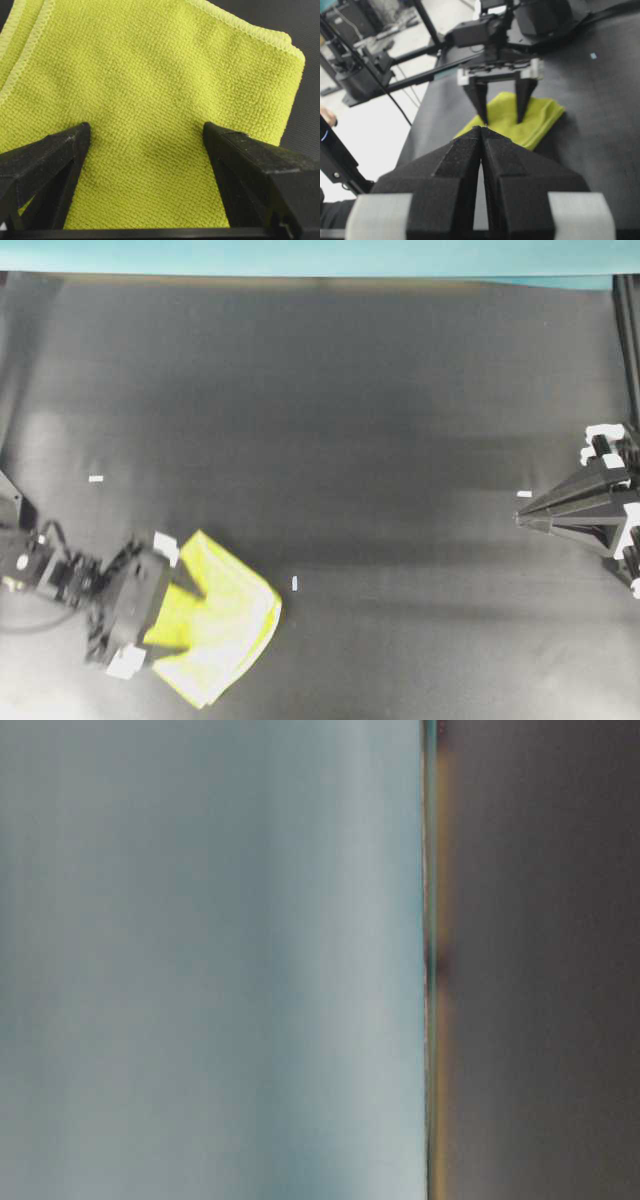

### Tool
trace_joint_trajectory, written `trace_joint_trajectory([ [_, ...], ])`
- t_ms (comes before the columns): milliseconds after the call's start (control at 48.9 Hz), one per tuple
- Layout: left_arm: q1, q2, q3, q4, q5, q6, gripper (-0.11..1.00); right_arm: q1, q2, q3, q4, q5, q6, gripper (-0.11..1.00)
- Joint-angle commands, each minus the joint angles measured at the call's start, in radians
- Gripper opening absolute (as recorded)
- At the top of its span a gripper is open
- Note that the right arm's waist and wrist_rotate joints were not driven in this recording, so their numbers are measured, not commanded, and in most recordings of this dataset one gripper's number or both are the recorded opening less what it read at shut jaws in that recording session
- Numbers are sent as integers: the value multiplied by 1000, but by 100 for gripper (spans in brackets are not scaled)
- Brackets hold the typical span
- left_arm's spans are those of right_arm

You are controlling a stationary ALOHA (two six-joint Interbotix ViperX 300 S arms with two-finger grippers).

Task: Push a yellow cloth with the left arm to wipe the desk.
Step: 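Drag the yellow cloth with the left gripper toward the near-left table area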

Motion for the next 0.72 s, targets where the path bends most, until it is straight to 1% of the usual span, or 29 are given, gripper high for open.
trace_joint_trajectory([
  [0, -34, -3, -12, 3, 15, -2, 88, 0, 5, -8, 2, -11, 0, 0],
  [184, -32, -8, -32, 3, 17, 0, 88, 0, 5, -8, 2, -17, -2, 0],
  [327, -31, -34, -57, 3, 29, 18, 88, 0, 5, -8, 2, -17, 0, 0],
  [491, -12, -126, -64, 3, 86, 51, 88, 0, 3, -8, 2, -15, 0, 0],
  [696, 8, -290, -60, 3, 172, 87, 88, 0, 3, -8, 2, -12, 0, 0],
])
